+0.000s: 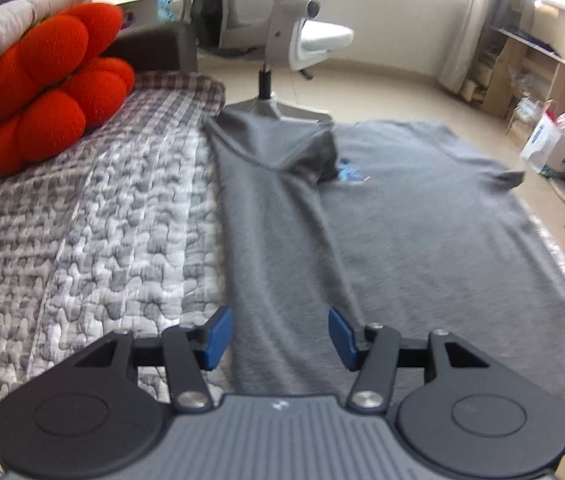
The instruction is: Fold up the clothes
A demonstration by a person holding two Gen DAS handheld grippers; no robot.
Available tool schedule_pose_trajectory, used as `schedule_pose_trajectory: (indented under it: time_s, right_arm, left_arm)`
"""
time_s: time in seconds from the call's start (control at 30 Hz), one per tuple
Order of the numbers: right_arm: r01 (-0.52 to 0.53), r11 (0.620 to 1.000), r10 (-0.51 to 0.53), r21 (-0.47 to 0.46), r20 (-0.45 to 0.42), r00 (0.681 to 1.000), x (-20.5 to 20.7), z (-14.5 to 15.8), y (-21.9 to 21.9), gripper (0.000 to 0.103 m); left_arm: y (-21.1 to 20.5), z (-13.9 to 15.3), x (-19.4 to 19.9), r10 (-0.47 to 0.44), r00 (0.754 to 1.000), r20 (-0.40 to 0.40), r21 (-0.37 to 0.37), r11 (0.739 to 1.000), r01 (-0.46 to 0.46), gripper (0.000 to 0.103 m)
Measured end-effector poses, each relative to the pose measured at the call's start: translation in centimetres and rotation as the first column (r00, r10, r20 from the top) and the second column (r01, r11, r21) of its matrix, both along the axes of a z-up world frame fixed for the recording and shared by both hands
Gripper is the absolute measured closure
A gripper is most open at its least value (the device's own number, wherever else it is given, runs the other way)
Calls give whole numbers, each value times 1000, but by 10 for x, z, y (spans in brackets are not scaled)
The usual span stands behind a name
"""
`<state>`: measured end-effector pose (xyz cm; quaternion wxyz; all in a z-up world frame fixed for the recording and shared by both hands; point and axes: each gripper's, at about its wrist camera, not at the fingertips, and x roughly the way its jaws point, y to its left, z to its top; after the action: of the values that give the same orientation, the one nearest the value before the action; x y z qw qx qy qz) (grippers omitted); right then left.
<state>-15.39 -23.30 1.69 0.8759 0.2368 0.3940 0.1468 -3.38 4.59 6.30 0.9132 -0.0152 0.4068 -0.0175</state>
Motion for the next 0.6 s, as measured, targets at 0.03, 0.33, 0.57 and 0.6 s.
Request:
schedule_pose_trajectory:
  time_s: [0.03,0.33,0.57,0.6]
  right_arm:
    - [12,1000,-12,2,3,1000,-3,3,-2,71]
    - [71,995,-68,-66,38,997,-11,35,1,62]
    - [57,993,-48,-102,91,995,10,62,5,40]
    - [52,993,-42,-104,97,994,17,62,4,37]
  left_arm:
    - [-1,3,-2,-7,1000,3,-12,1000,7,48]
    - [1,19,-3,-41,998,47,-77,996,45,48]
    - [11,27,5,14,999,53,-124,992,-7,46]
    - [10,28,7,20,999,49,-135,991,-13,44]
